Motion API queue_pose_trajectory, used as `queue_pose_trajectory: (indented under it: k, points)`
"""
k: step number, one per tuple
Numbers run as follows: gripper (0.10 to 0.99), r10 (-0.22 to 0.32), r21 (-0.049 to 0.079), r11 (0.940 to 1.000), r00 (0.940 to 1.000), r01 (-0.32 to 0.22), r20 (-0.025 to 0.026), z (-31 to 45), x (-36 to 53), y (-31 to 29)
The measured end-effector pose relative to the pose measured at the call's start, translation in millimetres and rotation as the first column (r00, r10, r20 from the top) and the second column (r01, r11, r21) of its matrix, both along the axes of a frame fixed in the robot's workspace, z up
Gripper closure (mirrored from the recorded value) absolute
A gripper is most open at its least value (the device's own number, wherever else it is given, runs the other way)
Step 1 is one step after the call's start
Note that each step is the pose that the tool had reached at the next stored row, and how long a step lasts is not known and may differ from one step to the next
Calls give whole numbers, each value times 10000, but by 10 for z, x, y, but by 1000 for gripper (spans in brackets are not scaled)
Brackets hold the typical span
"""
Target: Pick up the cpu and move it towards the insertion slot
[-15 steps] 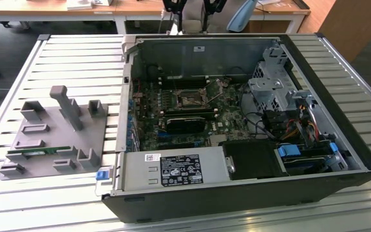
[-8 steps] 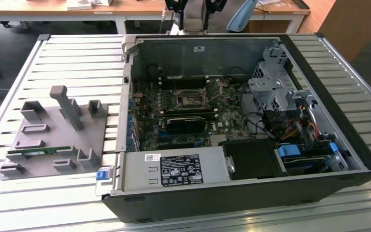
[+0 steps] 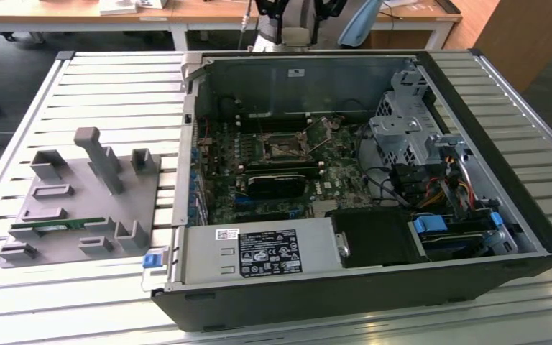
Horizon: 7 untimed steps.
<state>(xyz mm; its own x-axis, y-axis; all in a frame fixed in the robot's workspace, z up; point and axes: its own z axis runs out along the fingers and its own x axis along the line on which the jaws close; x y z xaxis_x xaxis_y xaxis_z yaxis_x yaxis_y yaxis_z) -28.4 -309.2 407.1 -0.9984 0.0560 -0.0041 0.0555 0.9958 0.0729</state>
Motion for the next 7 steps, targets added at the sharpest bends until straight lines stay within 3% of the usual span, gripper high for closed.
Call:
queue_pose_trajectory:
  k: [7]
  points:
    - [541,-23,0,10000,10000,23,2,-3,7,1]
